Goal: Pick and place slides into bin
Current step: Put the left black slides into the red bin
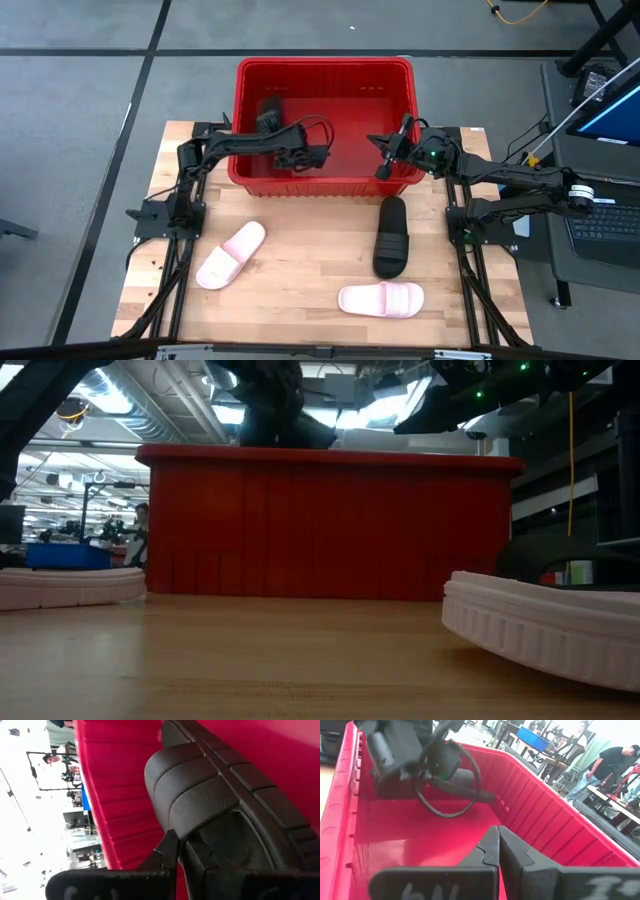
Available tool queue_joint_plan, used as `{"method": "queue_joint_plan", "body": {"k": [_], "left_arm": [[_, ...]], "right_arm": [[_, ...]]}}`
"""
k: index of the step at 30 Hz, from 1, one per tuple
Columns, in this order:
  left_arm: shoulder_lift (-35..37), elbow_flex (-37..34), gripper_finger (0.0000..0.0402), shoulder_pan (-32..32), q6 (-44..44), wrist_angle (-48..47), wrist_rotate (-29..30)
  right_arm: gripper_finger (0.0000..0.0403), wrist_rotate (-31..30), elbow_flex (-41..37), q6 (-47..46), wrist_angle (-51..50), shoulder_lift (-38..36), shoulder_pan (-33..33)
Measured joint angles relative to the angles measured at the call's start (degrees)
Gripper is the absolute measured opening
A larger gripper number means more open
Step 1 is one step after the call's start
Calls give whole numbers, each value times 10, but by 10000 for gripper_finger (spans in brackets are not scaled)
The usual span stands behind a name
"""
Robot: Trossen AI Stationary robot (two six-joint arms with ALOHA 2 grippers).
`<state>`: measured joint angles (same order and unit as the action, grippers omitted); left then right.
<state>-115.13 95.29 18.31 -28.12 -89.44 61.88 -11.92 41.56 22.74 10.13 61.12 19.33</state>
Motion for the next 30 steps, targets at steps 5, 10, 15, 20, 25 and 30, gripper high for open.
{"method": "queue_joint_plan", "body": {"k": [5, 10, 15, 20, 25, 30], "left_arm": [[0, -38, 3, 0, -23, 0, -3], [0, -56, 3, 0, -27, 26, -2], [0, -58, 3, 0, -2, 71, 11], [0, -58, 3, 8, 53, 109, 36], [0, -58, 3, 26, 73, 111, 29], [0, -58, 3, 40, 86, 114, 10]], "right_arm": [[6, 1, 0, 0, 0, 0, 0], [6, 1, 0, 0, -4, 0, 0], [6, 1, 0, 0, -10, 0, 0], [6, 1, 0, 0, -18, 0, 0], [6, 1, 0, -1, -26, 0, 0], [6, 1, 0, -2, -29, 0, 0]]}}
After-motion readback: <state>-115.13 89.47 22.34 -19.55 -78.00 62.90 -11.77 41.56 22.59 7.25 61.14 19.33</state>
